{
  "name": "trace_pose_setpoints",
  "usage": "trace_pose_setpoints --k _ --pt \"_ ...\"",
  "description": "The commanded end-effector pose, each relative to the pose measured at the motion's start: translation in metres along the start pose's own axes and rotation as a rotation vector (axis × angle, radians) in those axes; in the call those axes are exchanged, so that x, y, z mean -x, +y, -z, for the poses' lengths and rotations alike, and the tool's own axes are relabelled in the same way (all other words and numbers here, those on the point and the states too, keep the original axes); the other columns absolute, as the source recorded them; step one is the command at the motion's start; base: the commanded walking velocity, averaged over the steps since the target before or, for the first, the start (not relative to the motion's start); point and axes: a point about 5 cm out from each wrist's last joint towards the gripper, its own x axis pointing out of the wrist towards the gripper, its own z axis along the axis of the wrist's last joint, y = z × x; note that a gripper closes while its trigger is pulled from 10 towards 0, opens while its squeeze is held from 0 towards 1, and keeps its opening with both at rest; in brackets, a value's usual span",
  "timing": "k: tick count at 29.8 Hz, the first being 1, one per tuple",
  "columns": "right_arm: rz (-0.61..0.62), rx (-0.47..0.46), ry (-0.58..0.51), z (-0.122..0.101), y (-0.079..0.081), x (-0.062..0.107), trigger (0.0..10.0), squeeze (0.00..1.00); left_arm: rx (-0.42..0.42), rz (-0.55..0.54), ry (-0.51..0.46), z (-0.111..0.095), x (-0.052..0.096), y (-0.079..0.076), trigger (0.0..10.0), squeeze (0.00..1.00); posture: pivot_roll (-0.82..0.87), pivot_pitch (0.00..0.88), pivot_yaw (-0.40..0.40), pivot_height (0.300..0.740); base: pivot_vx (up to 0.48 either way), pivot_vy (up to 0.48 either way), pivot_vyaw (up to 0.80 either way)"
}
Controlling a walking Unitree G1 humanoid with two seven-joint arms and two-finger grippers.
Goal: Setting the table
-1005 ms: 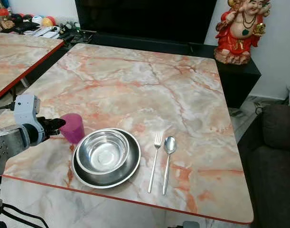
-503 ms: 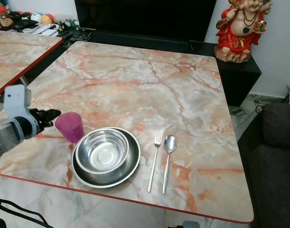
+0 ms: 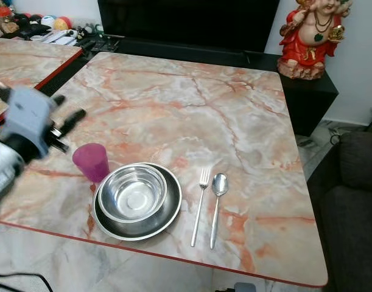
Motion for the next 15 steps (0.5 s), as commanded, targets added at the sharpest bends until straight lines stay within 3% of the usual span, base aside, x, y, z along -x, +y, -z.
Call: trace_pose_setpoints --k 1,2,6,9,15 --pt "0.016 -0.019 0.025 0.008 -0.002 0.002 10.0 0.0 -0.036 -0.088 -0.054 -0.007 0.003 0.01 10.0 0.0 0.16 0.073 -0.012 0.74 0.0 0.0 0.0" --pt "0.02 -0.024 0.022 0.007 -0.001 0.001 10.0 0.0 0.002 -0.136 -0.049 -0.001 0.006 0.011 10.0 0.0 0.15 0.062 -0.005 0.74 0.0 0.0 0.0" --pt "0.027 -0.038 0.012 0.004 -0.002 0.001 10.0 0.0 0.033 -0.142 -0.077 0.009 0.009 0.006 10.0 0.0 0.14 0.027 0.002 0.74 0.0 0.0 0.0" --pt "0.031 -0.03 0.005 0.001 -0.004 0.0 10.0 0.0 0.003 -0.134 -0.095 0.012 0.006 0.005 10.0 0.0 0.13 0.001 0.002 0.74 0.0 0.0 0.0" --pt "0.038 0.09 -0.035 -0.008 -0.016 0.0 10.0 0.0 0.028 -0.104 -0.09 0.018 0.003 -0.005 10.0 0.0 0.11 0.0 -0.003 0.74 0.0 0.0 0.0"
